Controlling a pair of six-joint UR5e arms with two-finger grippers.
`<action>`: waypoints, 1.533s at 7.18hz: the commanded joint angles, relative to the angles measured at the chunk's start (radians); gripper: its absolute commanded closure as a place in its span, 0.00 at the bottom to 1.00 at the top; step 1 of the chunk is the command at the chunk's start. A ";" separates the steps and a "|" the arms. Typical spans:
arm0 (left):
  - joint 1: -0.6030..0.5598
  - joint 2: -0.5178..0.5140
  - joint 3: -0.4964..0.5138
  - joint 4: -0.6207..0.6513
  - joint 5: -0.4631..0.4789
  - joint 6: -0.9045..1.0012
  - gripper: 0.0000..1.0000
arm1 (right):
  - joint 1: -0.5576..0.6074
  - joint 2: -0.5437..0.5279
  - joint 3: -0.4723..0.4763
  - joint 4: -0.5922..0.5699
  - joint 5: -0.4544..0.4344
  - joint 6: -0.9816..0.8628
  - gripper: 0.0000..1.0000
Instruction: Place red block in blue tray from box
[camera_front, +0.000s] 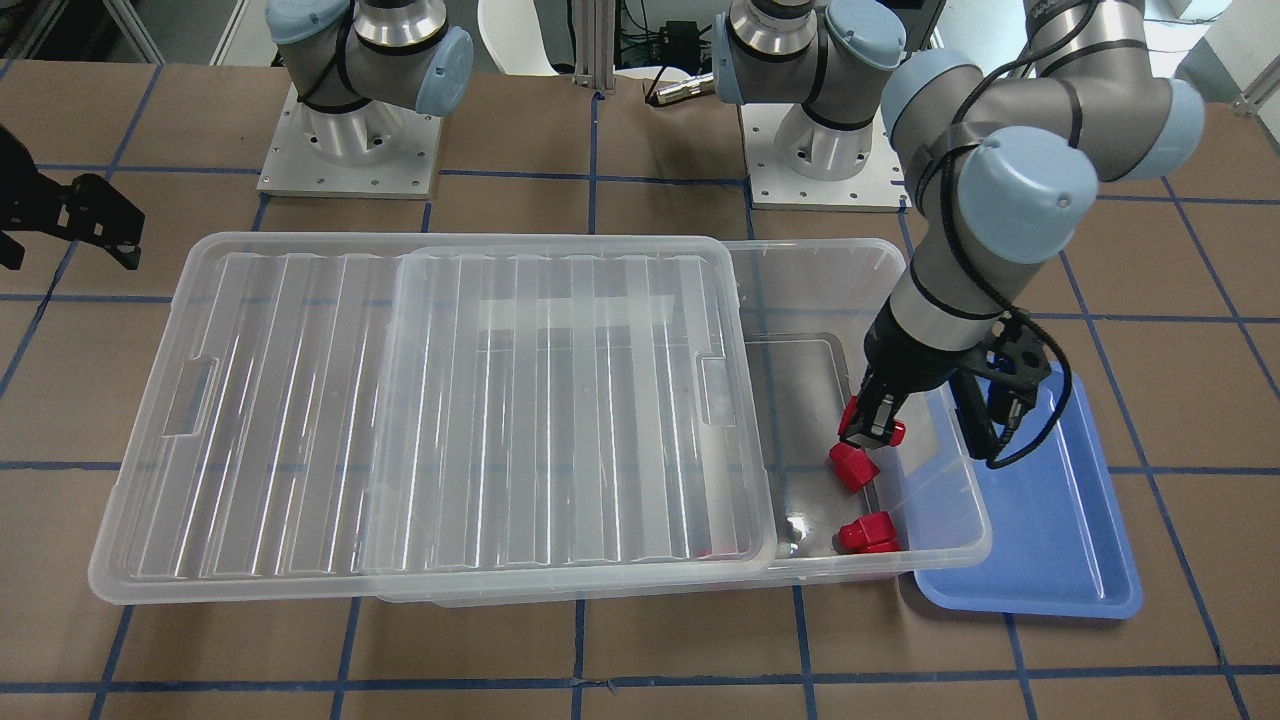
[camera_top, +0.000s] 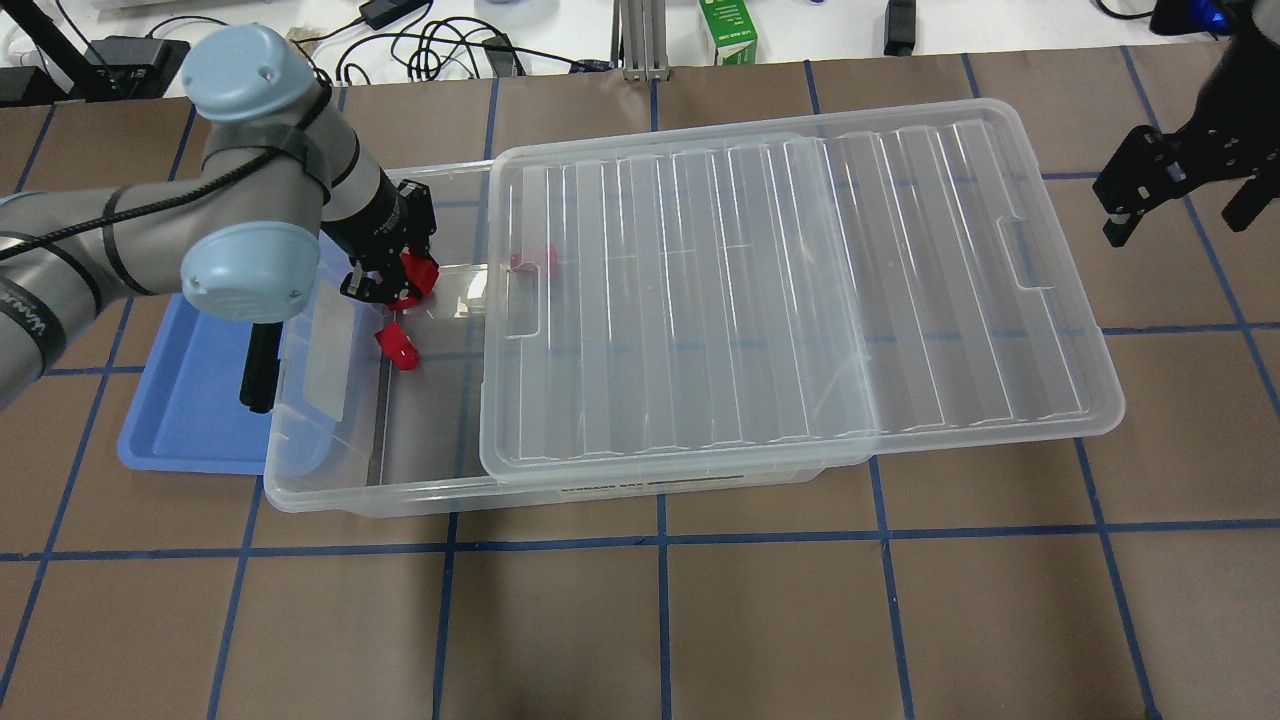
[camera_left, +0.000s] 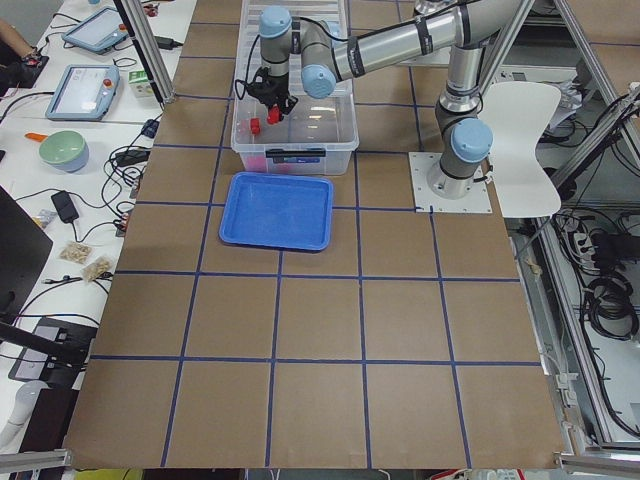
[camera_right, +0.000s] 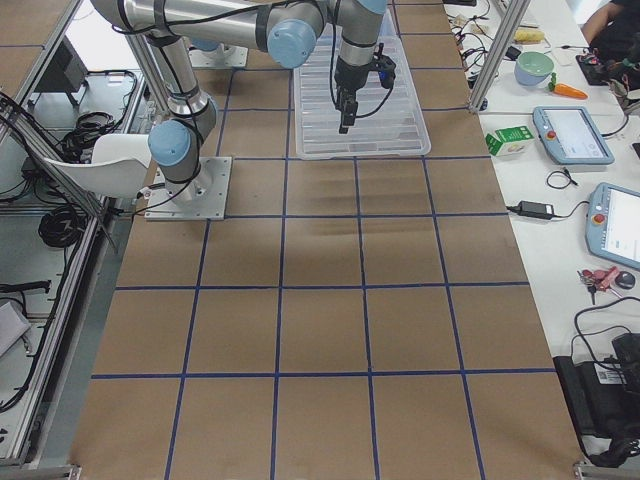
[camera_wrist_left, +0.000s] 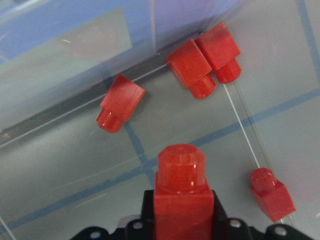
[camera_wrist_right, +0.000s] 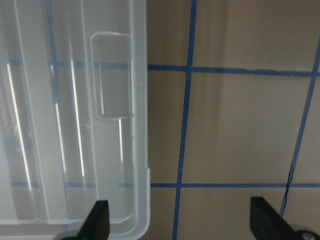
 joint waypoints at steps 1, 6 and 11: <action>0.135 0.030 0.157 -0.239 -0.003 0.242 1.00 | -0.047 0.095 0.007 -0.116 0.002 -0.058 0.00; 0.416 -0.087 0.086 -0.158 -0.009 0.892 1.00 | -0.056 0.159 0.069 -0.176 0.042 -0.083 0.00; 0.467 -0.187 -0.110 0.085 0.000 1.288 1.00 | -0.045 0.153 0.112 -0.195 0.088 -0.072 0.00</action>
